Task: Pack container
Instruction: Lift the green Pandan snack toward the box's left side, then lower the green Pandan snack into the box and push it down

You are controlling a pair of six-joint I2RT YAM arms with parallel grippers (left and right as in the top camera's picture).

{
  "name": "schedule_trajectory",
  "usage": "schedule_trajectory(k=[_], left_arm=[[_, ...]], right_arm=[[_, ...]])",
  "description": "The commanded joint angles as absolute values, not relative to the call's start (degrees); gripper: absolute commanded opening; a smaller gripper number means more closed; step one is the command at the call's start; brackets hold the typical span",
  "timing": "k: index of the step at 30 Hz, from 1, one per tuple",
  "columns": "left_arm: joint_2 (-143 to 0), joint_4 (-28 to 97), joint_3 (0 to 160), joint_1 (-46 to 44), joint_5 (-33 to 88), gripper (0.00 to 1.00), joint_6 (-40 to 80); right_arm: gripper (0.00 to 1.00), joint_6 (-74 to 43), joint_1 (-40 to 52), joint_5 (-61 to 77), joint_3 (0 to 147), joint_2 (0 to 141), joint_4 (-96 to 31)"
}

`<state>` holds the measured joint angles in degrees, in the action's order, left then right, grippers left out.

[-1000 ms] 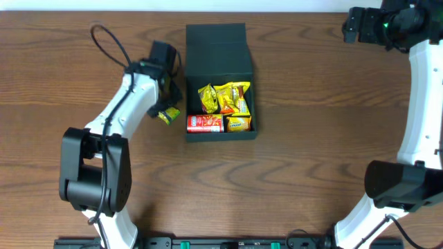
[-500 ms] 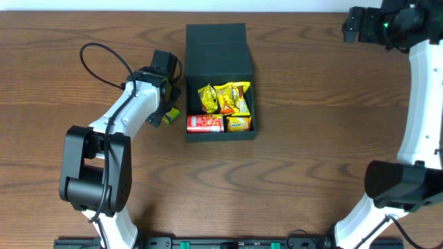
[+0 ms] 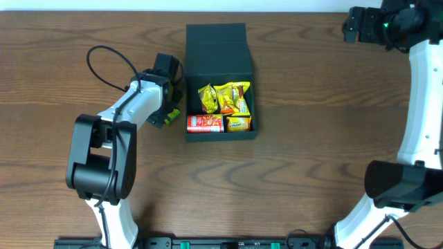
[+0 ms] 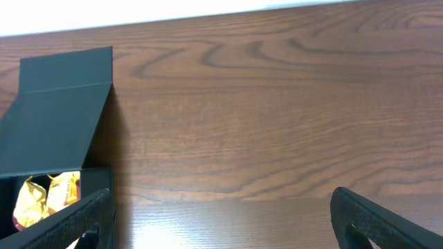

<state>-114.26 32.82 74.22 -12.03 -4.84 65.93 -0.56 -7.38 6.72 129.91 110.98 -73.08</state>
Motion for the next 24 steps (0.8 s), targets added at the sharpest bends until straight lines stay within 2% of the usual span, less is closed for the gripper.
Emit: schedule_trajectory(k=[1, 4, 16, 24], left_arm=[[-115.4, 32.8, 74.0, -10.5, -4.8, 0.75, 63.3], [-115.4, 32.8, 74.0, -9.4, -4.8, 0.68, 62.7], [-115.4, 32.5, 74.0, -8.6, -1.5, 0.58, 58.7], [-115.9, 32.8, 74.0, -8.6, 0.7, 0.35, 58.6]], right_arm=[[0.99, 0.3, -7.8, 7.1, 130.0, 110.9, -73.1], [0.99, 0.3, -7.8, 7.1, 130.0, 110.9, -73.1], [0.99, 0.3, -7.8, 7.1, 130.0, 110.9, -73.1], [0.99, 0.3, -7.8, 7.1, 130.0, 110.9, -73.1]])
